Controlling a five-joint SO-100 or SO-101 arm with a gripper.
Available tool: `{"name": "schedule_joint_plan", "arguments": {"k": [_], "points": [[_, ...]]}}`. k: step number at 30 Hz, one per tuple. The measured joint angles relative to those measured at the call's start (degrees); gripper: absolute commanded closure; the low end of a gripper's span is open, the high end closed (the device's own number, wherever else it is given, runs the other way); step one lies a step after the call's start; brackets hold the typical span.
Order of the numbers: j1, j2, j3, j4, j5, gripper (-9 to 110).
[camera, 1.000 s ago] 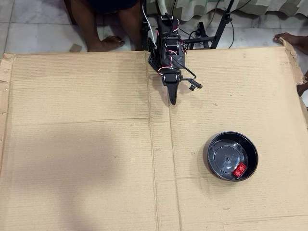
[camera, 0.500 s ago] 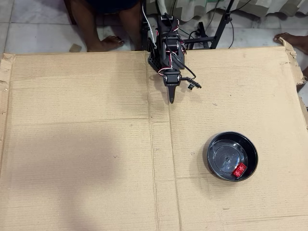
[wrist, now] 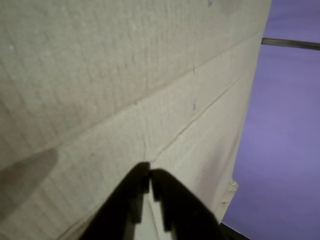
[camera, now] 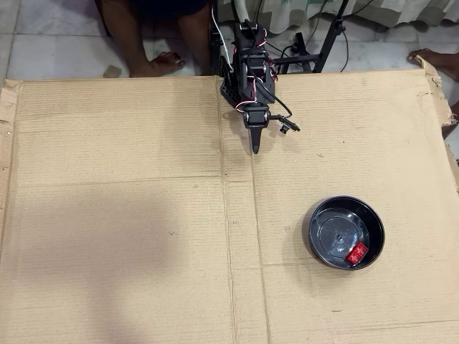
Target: Grasp a lego block and put it in the bin.
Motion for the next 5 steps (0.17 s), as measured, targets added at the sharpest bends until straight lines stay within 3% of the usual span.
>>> {"name": "schedule_joint_plan", "arguments": {"k": [5], "points": [[0.0,0.0,0.0,0.0,0.0,101]]}}
